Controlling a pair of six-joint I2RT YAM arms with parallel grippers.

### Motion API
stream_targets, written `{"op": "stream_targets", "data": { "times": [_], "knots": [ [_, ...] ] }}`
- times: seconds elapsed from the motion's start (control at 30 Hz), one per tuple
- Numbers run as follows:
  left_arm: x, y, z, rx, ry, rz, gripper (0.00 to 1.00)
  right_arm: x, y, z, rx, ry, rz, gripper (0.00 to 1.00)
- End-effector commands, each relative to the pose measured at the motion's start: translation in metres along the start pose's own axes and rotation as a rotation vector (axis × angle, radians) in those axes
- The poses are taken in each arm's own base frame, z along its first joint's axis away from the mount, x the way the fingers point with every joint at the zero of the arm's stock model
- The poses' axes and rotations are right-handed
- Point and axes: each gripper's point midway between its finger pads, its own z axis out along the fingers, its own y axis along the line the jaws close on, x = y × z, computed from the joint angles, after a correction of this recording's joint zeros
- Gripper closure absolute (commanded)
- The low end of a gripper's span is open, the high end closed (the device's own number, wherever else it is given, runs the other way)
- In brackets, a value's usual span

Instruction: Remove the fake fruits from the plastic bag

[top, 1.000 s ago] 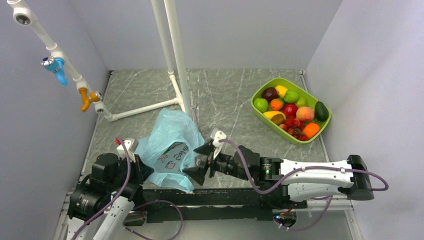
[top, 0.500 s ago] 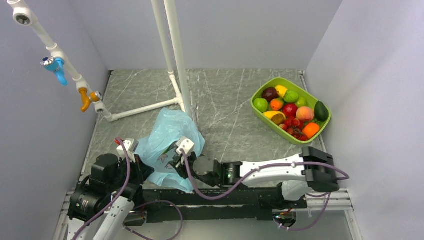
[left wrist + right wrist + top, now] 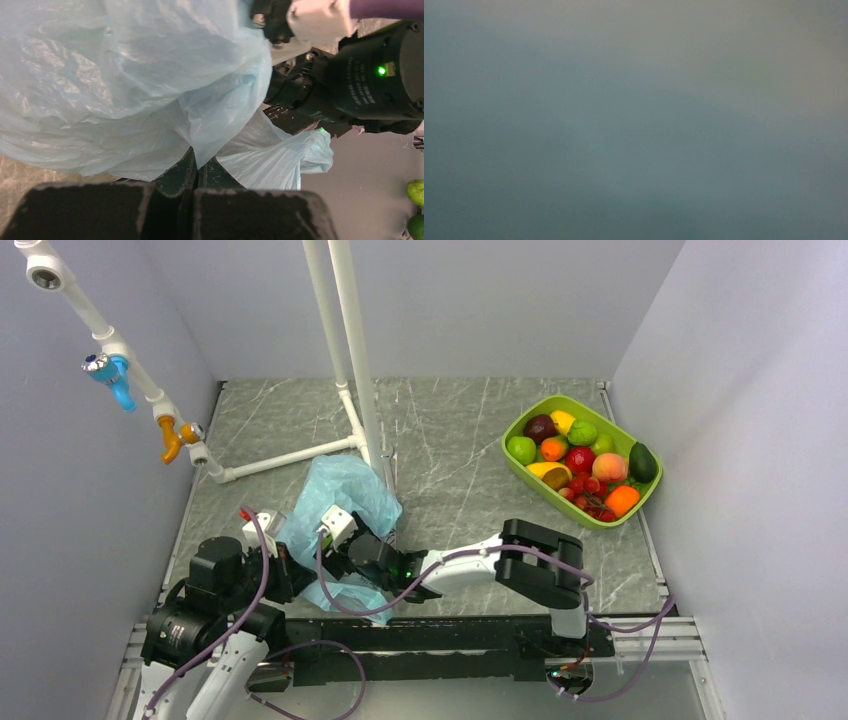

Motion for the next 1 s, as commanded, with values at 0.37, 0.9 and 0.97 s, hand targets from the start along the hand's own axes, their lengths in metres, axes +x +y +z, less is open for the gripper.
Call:
{"op": "stream_targets", "data": {
  "times": [0.37,0.9,0.97],
  "knots": [
    [-0.008,-0.011,0.003,0.057,-0.031,-0.014,1.0,0.011,0.019,0.063,-0.11,-0.009,0.032,0.01],
    [0.004,0.003,0.002,-0.011,-0.011,-0.029,1.0,0.049,0.006,0.066,-0.024,0.089,0.039,0.41],
    [0.003,0.006,-0.001,-0.035,-0.012,-0.035,1.0,0.044,0.002,0.058,-0.015,0.078,0.057,0.48]
  ]
}}
